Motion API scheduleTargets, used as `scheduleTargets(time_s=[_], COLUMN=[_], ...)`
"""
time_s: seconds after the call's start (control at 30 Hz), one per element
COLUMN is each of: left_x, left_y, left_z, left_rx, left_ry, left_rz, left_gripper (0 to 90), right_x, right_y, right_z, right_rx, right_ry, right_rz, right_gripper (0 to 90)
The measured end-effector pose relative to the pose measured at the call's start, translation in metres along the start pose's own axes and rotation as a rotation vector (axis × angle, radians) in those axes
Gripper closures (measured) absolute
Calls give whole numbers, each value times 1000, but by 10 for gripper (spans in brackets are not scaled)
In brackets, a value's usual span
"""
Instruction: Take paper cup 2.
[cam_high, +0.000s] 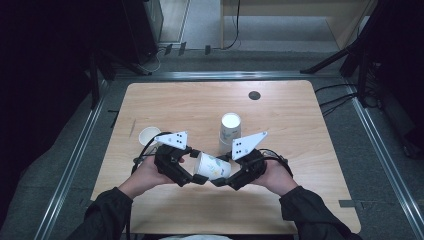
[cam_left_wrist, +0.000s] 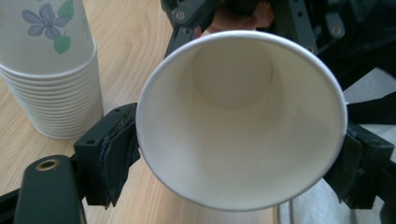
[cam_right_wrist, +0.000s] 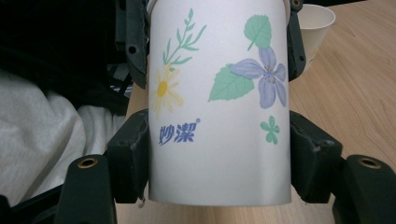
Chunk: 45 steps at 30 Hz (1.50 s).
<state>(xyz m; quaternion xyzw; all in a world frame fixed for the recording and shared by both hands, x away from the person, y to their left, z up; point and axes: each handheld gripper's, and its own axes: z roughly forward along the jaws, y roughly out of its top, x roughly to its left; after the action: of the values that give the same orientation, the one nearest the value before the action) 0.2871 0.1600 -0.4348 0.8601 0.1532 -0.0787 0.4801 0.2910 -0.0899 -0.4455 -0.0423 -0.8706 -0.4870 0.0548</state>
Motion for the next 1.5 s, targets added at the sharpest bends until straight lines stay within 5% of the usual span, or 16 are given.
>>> scheduleTargets(time_s=[0.2, 0.43, 0.87, 1.2, 1.5], left_x=[0, -2, -4, -9, -9], left_y=[-1, 0, -1, -2, -3], left_z=[1, 0, 8, 21, 23], left_rx=[0, 18, 171, 287, 307], left_ry=[-23, -3, 108, 125, 120], left_rz=[4, 20, 73, 111, 109], left_gripper=[191, 221, 228, 230, 228], right_x=[1, 0, -3, -2, 2], right_y=[0, 0, -9, -16, -16], right_z=[2, 4, 16, 40, 47], right_rx=[4, 16, 128, 220, 247], right_ry=[0, 10, -46, -36, -20], right_rz=[1, 6, 3, -16, -42], right_gripper=[330, 318, 262, 281, 343])
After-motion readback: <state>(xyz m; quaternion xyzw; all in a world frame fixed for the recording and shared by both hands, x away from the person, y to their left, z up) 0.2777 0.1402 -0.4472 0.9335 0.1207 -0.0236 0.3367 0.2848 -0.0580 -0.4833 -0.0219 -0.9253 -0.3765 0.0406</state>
